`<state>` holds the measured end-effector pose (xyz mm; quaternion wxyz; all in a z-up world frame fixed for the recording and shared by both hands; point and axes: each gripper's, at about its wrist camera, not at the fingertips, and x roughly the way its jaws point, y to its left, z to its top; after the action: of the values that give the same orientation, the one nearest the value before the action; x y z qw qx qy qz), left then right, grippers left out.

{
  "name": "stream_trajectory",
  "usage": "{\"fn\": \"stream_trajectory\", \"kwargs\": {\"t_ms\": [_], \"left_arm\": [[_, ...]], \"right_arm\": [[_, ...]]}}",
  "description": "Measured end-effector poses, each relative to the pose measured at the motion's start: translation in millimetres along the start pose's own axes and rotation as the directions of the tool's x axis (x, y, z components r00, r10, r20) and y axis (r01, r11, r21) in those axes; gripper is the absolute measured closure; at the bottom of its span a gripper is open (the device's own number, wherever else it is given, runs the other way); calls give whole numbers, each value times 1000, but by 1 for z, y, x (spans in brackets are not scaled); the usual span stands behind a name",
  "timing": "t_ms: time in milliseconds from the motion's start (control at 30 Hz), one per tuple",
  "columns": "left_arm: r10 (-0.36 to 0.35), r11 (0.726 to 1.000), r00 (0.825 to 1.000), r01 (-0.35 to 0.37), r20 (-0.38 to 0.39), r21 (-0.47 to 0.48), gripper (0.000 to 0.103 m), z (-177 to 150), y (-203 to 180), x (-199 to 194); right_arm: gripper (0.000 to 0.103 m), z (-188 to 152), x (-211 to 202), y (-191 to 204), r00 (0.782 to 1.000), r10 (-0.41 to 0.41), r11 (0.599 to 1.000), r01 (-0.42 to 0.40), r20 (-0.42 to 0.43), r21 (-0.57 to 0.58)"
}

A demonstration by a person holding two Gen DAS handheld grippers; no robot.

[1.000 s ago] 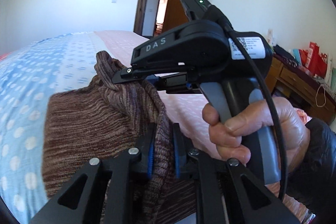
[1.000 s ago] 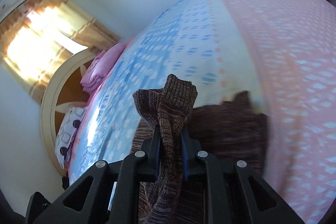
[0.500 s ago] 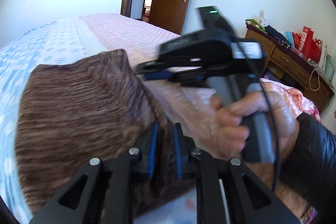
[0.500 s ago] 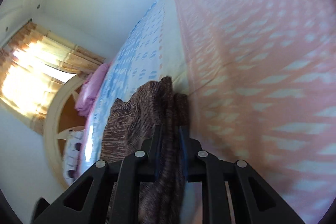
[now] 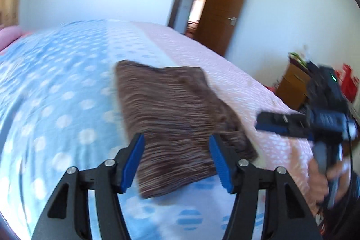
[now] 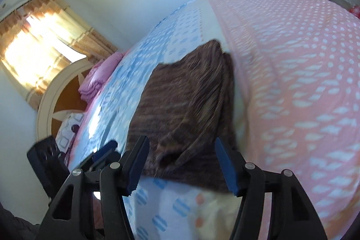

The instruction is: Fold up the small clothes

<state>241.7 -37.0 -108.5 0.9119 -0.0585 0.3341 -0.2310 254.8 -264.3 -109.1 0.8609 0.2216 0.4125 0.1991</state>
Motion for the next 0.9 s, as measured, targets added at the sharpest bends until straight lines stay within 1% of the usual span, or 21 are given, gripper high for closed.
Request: {"fn": "stream_trajectory", "kwargs": {"t_ms": [100,133,167,200,267,300,333,367,433,533,567,600,633,667,700,733,767,800,833,867,900], "left_arm": [[44,999,999,-44,-19,-22,41,-4,7,0],[53,998,998,-54,-25,-26,41,-6,10,0],[57,998,998,-58,-30,-30,41,-7,11,-3],[57,998,998,-58,-35,-35,41,-9,17,-6],[59,997,997,-61,-40,-41,41,-12,21,-10],[60,997,997,-61,-41,-43,41,-14,25,-12],[60,997,997,-62,-43,-47,41,-14,27,-12],[57,997,997,-59,-43,-54,41,-14,29,-13],[48,996,998,-51,-45,-68,41,-13,32,-12],[48,996,997,-52,-57,-76,41,-12,35,-9],[51,996,997,-56,-63,-76,41,-12,36,-7],[55,996,996,-60,-69,-72,41,-12,36,-5],[61,996,995,-66,-73,-64,41,-12,36,-3],[69,996,995,-73,-73,-56,41,-11,36,-2],[78,995,994,-81,-72,-51,41,-9,37,0],[84,995,994,-87,-71,-51,41,-6,38,1],[84,994,994,-88,-69,-57,41,-3,40,2],[79,994,995,-83,-65,-64,41,1,41,4],[75,994,996,-79,-56,-69,41,7,42,5],[76,994,996,-79,-47,-70,41,12,43,7],[80,994,996,-82,-40,-66,41,19,42,11]], "right_arm": [[41,-7,18,13,999,-44,999,43,-32,-23],[41,-6,27,14,995,-84,996,84,-53,-17],[41,-6,34,13,992,-107,994,107,-69,-5],[41,-7,41,9,991,-104,994,107,-81,27],[42,-7,46,1,994,-68,994,74,-81,82],[59,-8,46,-5,995,-59,992,68,-76,109],[93,-9,47,-7,994,-63,991,73,-88,113],[95,-9,47,-9,992,-74,991,85,-106,106],[95,-12,38,-14,991,-84,992,93,-105,86],[95,-16,22,-28,980,-166,983,174,-112,60],[96,-16,19,-35,978,-172,981,181,-120,71],[98,-19,13,-44,984,-135,984,147,-118,98],[98,-20,9,-45,984,-137,984,148,-117,96],[98,-19,6,-42,981,-154,984,164,-116,73],[96,-16,1,-35,971,-215,976,219,-107,22],[95,-12,-4,-28,955,-284,959,283,-85,-22],[94,-7,-9,-21,941,-335,942,333,-53,-50],[93,1,-18,-12,922,-388,918,388,12,-80],[93,6,-24,-5,917,-395,912,399,57,-98],[93,14,-27,4,923,-372,915,382,99,-127],[93,21,-26,10,930,-349,919,364,117,-150]]}}
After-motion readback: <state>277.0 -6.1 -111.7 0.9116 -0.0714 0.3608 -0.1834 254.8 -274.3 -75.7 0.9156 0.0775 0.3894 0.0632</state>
